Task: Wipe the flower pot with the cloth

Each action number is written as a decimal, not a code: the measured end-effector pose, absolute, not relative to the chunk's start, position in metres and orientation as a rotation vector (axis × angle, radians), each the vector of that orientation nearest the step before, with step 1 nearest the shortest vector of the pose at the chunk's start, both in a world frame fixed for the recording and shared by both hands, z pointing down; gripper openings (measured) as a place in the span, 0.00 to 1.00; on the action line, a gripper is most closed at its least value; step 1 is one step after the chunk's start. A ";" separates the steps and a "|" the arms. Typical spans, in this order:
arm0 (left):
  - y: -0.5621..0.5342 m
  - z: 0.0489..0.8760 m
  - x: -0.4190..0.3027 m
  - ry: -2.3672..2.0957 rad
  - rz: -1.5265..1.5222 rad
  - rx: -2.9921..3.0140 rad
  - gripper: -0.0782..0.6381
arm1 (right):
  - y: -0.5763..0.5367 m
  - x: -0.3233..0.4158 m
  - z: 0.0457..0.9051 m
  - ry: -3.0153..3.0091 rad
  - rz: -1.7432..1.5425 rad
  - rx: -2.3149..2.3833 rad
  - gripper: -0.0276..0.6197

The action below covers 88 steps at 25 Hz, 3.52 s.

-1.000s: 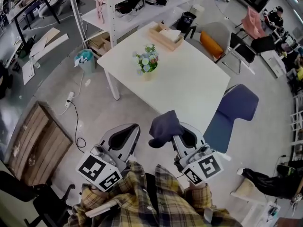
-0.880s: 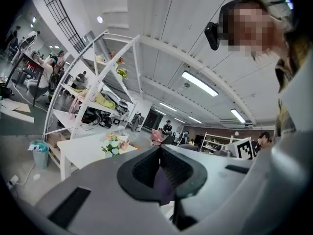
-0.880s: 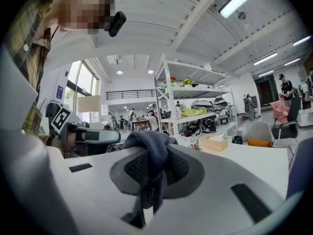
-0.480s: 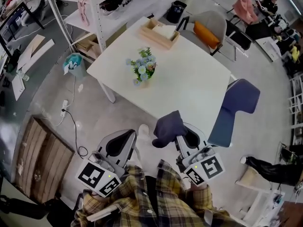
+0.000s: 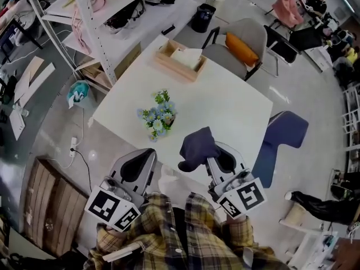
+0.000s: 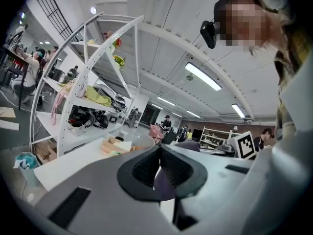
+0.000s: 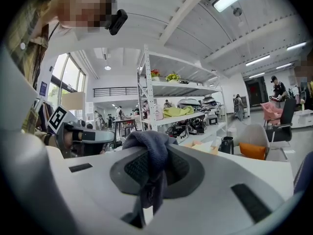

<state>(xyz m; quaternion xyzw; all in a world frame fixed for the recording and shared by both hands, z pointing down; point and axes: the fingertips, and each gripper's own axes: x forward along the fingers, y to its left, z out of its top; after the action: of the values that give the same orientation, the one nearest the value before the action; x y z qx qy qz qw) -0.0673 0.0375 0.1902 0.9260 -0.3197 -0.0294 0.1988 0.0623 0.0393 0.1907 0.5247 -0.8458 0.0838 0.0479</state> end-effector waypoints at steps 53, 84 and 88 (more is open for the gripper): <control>-0.066 0.433 -0.027 -0.845 0.396 2.683 0.68 | -0.083 0.075 0.422 -2.406 0.884 1.476 0.08; -0.086 0.434 -0.018 -0.745 0.472 2.828 0.67 | -0.100 0.069 0.444 -2.389 1.092 1.451 0.08; -0.086 0.433 -0.009 -0.625 0.499 2.874 0.67 | -0.116 0.083 0.446 -2.381 1.096 1.414 0.08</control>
<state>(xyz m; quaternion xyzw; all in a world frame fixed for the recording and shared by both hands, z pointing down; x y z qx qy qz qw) -0.0094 -0.0857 0.4327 0.9603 -0.2089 0.1669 0.0792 0.0828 -0.1155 0.4460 0.4731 -0.7968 0.3668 0.0814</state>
